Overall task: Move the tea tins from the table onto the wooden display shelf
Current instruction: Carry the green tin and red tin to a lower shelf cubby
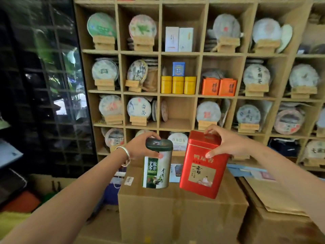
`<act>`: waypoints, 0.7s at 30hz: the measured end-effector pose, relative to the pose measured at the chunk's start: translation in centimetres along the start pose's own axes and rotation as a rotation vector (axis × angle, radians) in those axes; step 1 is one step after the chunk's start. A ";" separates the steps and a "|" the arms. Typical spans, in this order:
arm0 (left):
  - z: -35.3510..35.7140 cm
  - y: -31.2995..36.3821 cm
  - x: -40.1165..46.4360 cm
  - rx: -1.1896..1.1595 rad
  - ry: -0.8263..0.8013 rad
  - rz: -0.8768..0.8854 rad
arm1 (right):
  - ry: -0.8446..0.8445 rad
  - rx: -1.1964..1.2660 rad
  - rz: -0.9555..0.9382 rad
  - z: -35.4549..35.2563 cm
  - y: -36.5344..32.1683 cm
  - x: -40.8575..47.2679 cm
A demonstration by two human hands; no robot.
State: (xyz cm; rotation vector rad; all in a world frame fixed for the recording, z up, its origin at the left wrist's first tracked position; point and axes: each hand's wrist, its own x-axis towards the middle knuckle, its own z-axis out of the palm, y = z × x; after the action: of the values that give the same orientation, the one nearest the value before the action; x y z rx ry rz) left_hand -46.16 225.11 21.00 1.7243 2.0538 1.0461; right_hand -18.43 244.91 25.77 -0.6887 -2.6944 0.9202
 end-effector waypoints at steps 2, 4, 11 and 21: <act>-0.5 -1.4 3.1 -0.003 -0.006 -0.011 | -0.014 -0.023 -0.021 -0.8 0.9 3.8; -1.0 -2.9 6.5 -0.018 -0.014 -0.035 | -0.032 -0.035 -0.027 -1.8 2.1 7.7; -3.2 -7.9 17.8 -0.036 0.021 -0.033 | -0.027 -0.035 -0.057 -4.0 6.6 21.5; -5.7 -18.6 28.8 -0.016 -0.017 -0.063 | 0.015 -0.172 -0.034 -3.4 9.1 37.8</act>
State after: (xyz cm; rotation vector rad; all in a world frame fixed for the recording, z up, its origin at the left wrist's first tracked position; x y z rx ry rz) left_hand -71.02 249.32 19.67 1.6440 2.0698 1.0230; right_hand -46.83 271.69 24.59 -0.6775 -2.7860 0.6785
